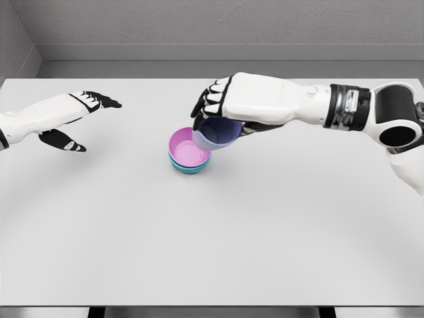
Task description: Stacking bowl and cup with both arms
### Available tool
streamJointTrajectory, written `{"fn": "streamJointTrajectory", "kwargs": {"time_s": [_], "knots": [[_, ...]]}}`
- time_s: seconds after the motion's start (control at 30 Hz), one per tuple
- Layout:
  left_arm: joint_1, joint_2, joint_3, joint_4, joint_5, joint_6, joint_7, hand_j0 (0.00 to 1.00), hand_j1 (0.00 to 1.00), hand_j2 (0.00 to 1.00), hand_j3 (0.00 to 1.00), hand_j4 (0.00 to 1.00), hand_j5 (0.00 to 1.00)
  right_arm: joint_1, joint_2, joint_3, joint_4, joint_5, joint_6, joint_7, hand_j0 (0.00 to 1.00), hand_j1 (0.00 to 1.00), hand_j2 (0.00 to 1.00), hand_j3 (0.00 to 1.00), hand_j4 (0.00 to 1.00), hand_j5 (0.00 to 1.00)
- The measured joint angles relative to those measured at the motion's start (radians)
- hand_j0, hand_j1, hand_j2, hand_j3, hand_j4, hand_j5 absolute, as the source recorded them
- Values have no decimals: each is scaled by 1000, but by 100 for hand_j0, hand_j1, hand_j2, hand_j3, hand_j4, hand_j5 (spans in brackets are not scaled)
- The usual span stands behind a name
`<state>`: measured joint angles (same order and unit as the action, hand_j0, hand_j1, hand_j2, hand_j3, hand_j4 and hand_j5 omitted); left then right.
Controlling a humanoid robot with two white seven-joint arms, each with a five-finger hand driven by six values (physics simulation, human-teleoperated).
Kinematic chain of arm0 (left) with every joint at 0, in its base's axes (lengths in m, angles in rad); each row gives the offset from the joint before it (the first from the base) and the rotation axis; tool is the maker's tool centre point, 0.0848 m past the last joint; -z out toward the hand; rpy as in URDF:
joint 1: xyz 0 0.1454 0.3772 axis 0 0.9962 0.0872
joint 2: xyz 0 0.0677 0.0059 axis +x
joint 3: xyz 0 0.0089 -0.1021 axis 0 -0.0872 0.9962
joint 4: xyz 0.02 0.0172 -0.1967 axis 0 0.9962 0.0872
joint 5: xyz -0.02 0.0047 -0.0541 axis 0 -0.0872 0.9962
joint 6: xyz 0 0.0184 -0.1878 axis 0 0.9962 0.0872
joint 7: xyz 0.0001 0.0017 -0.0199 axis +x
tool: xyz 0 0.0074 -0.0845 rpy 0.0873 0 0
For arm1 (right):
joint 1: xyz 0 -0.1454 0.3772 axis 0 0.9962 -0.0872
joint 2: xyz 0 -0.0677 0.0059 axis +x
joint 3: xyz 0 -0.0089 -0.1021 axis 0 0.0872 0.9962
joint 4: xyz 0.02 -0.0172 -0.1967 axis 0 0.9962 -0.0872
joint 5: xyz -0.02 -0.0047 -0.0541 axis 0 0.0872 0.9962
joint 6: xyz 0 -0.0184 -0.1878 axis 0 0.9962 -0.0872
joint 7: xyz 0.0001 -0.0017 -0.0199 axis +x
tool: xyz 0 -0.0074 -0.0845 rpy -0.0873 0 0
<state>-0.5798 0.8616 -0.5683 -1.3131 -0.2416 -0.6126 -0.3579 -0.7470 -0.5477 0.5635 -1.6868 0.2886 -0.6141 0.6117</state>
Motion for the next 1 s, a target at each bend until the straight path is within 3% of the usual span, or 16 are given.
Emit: {"fn": "streamJointTrajectory", "kwargs": {"time_s": [0.2,0.63,1.0], "knots": [[0,0,0,-1,0,0,0,100,100,100,100,100,100,-8,41,15,24,8,0,0,60,60,60,60,60,60],[0,0,0,0,0,0,0,100,100,100,100,100,100,-23,84,28,154,17,0,0,60,60,60,60,60,60],[0,0,0,0,0,0,0,100,100,100,100,100,100,-34,120,74,207,36,-1,-1,59,59,59,59,59,59]]}}
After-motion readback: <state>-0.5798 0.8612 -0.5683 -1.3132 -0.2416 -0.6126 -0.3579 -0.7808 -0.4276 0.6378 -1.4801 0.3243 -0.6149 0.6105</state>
